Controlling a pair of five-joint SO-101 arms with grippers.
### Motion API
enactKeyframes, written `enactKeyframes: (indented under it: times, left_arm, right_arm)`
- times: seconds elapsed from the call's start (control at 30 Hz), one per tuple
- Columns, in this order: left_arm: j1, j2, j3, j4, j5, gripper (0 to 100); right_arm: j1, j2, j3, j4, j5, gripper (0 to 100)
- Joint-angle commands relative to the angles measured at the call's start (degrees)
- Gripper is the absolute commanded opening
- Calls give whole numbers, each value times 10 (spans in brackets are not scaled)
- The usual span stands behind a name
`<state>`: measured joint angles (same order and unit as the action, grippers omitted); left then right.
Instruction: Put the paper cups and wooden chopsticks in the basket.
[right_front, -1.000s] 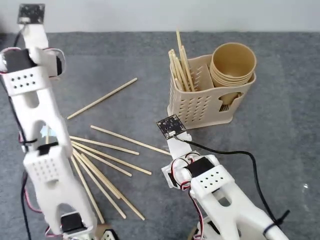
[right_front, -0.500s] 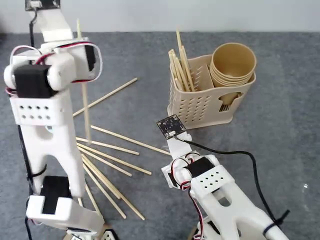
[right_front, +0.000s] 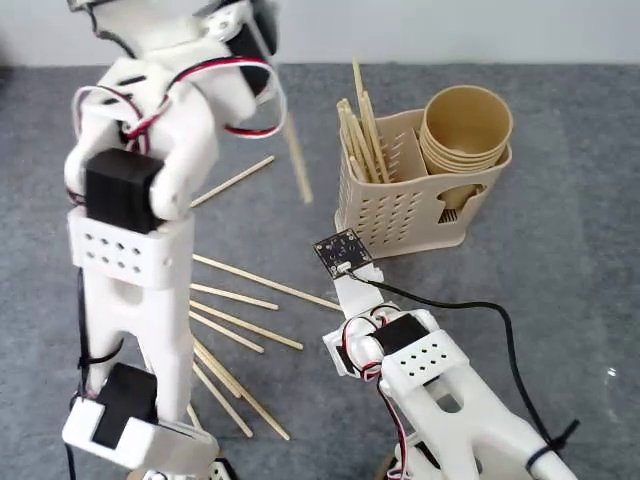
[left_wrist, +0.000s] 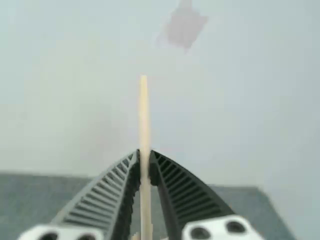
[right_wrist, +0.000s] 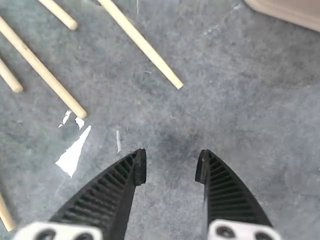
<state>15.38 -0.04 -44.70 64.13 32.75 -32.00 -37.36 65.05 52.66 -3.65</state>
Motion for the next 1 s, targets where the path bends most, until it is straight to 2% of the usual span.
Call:
enactKeyframes:
  times: [0.0,0.2,0.47,0.63,0.8,0.87,0.97]
  left_arm:
    - [15,4,17,-79,8,12]
    - [37,11,82,-187,8,12]
    - [34,18,263,-461,5,12]
    - [38,17,387,-568,-18,12]
    - [35,11,445,-585,-32,15]
    - [34,11,446,-557,-47,28]
    - [36,11,422,-473,-46,107]
  right_arm:
    - [4,-12,-2,-1,7,182]
    - [4,-12,-2,-1,7,182]
    - [4,-12,-2,-1,7,182]
    - [4,-12,-1,-1,7,182]
    - [4,-12,-1,-1,7,182]
    - [4,-12,-1,-1,7,182]
    - [4,-12,-1,-1,7,182]
